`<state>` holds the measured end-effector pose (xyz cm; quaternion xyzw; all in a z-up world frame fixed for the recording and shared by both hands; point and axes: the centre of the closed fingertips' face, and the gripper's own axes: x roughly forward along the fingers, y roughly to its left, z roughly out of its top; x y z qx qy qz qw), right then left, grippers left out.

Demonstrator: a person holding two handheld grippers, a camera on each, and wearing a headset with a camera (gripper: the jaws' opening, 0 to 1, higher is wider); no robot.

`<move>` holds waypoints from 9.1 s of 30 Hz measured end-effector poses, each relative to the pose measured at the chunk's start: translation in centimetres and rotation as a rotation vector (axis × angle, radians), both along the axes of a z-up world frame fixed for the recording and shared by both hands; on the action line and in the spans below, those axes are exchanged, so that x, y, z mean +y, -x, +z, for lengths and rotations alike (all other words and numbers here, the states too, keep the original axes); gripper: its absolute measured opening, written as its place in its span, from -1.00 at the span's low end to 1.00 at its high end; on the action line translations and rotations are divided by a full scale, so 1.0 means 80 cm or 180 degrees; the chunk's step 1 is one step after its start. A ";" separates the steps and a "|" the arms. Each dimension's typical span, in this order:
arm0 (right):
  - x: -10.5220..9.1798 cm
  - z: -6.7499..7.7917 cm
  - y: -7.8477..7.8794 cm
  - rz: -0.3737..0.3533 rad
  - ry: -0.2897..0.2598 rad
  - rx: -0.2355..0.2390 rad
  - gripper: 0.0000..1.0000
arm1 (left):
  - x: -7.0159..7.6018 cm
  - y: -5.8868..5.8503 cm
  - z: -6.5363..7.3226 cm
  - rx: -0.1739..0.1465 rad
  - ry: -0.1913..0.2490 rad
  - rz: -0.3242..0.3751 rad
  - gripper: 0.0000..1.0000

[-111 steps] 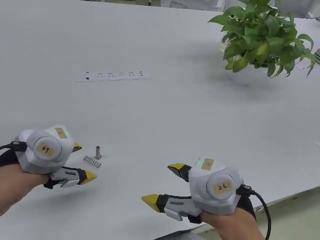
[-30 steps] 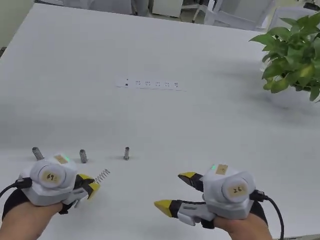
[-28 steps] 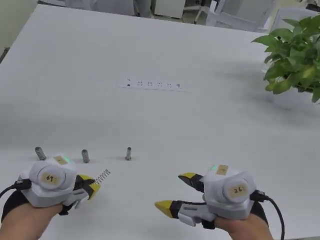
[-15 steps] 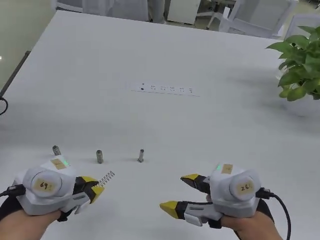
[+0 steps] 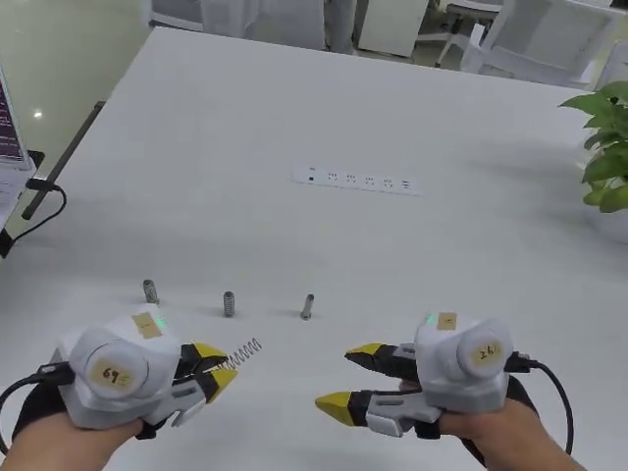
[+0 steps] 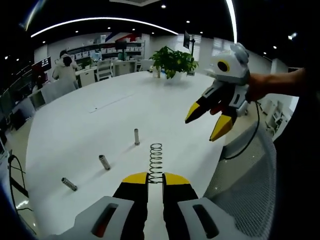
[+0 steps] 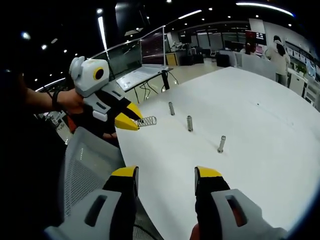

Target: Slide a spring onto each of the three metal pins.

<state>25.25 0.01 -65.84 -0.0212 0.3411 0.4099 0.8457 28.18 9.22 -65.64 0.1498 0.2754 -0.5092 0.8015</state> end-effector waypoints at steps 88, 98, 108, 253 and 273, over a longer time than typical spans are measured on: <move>0.067 0.029 0.024 0.1804 0.0656 -0.0285 -0.82 | -0.071 0.053 0.016 -0.0391 -0.0164 -0.1160 -0.95; 0.073 0.027 0.023 0.1778 0.0627 -0.0256 -0.83 | -0.061 0.052 0.013 -0.0305 -0.0081 -0.1030 -0.92; 0.064 0.024 0.011 0.1630 0.0627 -0.0220 -0.83 | -0.037 0.040 0.011 -0.0172 0.0047 -0.0744 -0.78; -0.017 -0.149 -0.186 0.1637 0.1905 0.0304 -0.77 | 0.209 -0.024 -0.014 0.0228 0.0178 0.1611 0.02; -0.058 -0.105 -0.142 0.1109 0.1716 0.0125 -0.39 | 0.190 -0.028 0.002 0.0114 0.0249 0.1426 0.02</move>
